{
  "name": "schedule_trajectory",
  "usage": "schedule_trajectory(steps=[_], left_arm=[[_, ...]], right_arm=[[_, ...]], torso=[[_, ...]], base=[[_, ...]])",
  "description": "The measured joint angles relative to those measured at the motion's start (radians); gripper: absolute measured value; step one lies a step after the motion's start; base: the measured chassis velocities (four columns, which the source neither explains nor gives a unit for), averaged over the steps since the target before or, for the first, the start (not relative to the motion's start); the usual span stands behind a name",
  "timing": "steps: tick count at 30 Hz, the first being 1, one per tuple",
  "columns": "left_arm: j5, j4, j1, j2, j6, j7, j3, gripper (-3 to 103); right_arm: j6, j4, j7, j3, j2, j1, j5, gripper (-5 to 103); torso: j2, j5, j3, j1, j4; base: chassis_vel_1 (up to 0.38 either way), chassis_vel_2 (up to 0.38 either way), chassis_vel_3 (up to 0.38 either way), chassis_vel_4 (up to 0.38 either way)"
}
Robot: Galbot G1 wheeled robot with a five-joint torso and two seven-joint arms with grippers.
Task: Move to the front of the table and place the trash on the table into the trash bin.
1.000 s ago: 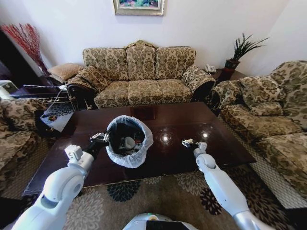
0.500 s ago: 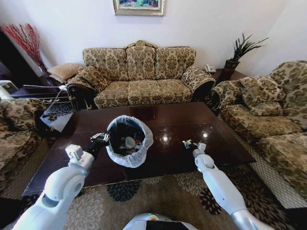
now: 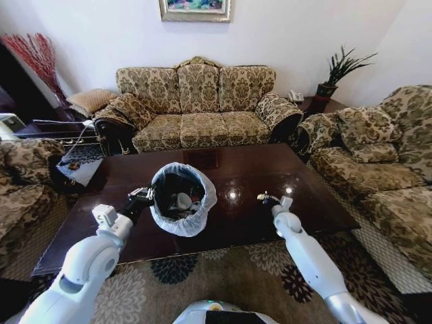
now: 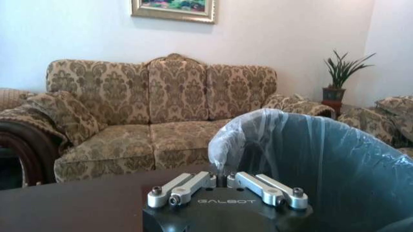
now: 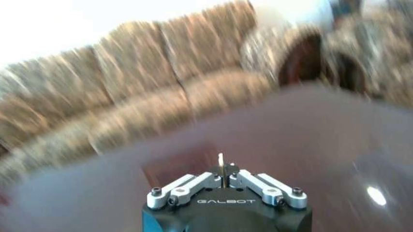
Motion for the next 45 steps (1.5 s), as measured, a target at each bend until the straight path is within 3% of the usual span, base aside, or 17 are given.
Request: schedule_trajectory(steps=[6,8,11,13,14,17,22,28,30,36,41,44,45], left_arm=[[0.014,-0.005,0.009,-0.013,0.002,0.000,0.006,3],[0.027,-0.001,0.013,-0.016,0.002,0.002,0.016,3],[0.035,0.003,0.012,-0.010,0.002,0.003,0.024,3],[0.037,0.005,0.007,-0.006,0.004,0.003,0.027,3],[0.037,0.005,0.007,-0.006,0.004,0.003,0.027,3],[0.036,0.005,-0.002,-0.006,0.008,0.004,0.028,3],[0.034,0.004,-0.010,-0.012,0.020,0.011,0.027,3],[0.033,0.004,-0.010,-0.020,0.020,0.013,0.014,3],[0.031,0.002,-0.013,-0.022,0.020,0.012,0.011,3],[0.027,-0.003,-0.016,-0.019,0.024,0.009,0.011,3],[0.027,-0.007,-0.014,-0.021,0.026,0.008,0.011,3],[0.027,-0.009,-0.008,-0.028,0.027,0.009,0.011,3],[0.027,-0.009,-0.008,-0.028,0.027,0.009,0.011,3]], right_arm=[[0.003,0.219,-0.006,-0.063,-0.085,0.081,0.026,0],[-0.029,0.329,-0.035,-0.136,-0.137,0.173,0.102,0],[-0.083,0.394,-0.057,-0.205,-0.151,0.282,0.187,0],[-0.113,0.437,-0.049,-0.306,-0.144,0.405,0.276,0],[-0.113,0.437,-0.049,-0.306,-0.144,0.405,0.276,0],[-0.137,0.488,0.012,-0.501,-0.091,0.587,0.383,0],[-0.159,0.555,0.099,-0.670,-0.039,0.640,0.454,0],[-0.200,0.587,0.105,-0.754,-0.098,0.577,0.400,0],[-0.223,0.593,0.091,-0.763,-0.135,0.527,0.303,-1],[-0.216,0.578,0.090,-0.741,-0.133,0.473,0.242,25],[-0.206,0.581,0.091,-0.721,-0.125,0.469,0.240,37],[-0.168,0.585,0.078,-0.690,-0.126,0.474,0.237,52],[-0.168,0.585,0.078,-0.690,-0.126,0.474,0.237,52]], torso=[[0.000,-0.0001,0.000,0.000,-0.0002],[0.000,0.0000,0.000,0.000,0.0000],[0.000,-0.0004,0.000,0.000,-0.0004],[0.000,0.0000,0.000,0.000,0.0000],[0.000,0.0000,0.000,0.000,0.0000],[0.000,-0.0005,0.000,0.000,0.0005],[0.000,-0.0003,0.000,0.000,0.0001],[0.000,0.0003,0.000,0.000,-0.0003],[0.000,0.0001,0.000,0.000,-0.0005],[0.000,0.0001,0.000,0.000,0.0000],[0.000,-0.0002,0.000,0.000,0.0002],[0.000,0.0000,0.000,0.000,-0.0001],[0.000,0.0000,0.000,0.000,-0.0001]], base=[[0.000,0.000,0.000,0.000],[0.000,0.000,0.000,0.000],[0.000,0.000,0.000,0.000],[0.000,0.000,0.000,0.000],[0.000,0.000,0.000,0.000],[0.000,0.000,0.000,0.000],[0.000,0.000,0.000,0.000],[0.000,0.000,0.000,0.000],[0.000,0.000,0.000,0.000],[0.000,0.000,0.000,0.000],[0.000,0.000,0.000,0.000],[0.000,0.000,0.000,0.000],[0.000,0.000,0.000,0.000]])
